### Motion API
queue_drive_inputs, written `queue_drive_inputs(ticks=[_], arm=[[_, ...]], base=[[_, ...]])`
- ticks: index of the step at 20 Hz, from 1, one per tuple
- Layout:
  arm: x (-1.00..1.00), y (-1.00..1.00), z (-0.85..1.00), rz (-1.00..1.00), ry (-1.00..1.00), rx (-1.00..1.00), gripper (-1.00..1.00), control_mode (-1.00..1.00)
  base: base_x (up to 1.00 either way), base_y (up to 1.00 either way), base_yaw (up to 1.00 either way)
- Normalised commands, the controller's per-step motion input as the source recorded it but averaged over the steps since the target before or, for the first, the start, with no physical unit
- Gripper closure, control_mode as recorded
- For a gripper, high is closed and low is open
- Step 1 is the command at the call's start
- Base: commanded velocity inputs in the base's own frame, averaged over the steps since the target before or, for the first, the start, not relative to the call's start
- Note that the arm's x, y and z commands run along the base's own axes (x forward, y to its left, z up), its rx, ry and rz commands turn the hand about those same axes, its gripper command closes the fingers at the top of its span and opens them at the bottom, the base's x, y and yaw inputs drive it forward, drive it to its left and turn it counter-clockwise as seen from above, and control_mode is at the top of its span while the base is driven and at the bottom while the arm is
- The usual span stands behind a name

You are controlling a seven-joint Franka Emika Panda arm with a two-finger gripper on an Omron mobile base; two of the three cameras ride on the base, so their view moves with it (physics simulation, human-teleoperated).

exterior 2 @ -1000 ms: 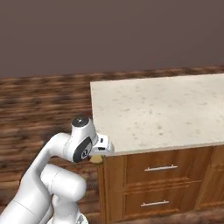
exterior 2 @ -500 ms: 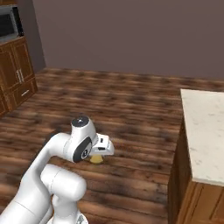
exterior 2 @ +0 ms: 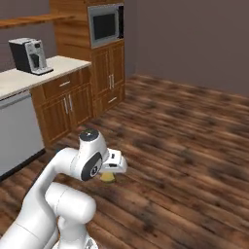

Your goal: Restock the sink supplies by placing the sponge and soap dispenser on the counter and next to the sink. Make sure the soap dispenser is upright.

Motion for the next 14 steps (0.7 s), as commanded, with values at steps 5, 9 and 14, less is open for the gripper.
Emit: queue_drive_inputs(ticks=[5, 9, 14], arm=[[0.00, 0.00, 0.00, 0.00, 0.00, 0.00, 1.00, 1.00], [0.00, 0.00, 0.00, 0.00, 0.00, 0.00, 1.00, 1.00], [0.00, 0.00, 0.00, 0.00, 0.00, 0.00, 1.00, 1.00]], base=[[0.01, 0.94, 0.58], [0.24, 0.76, 0.54], [0.90, 0.34, 0.44]])
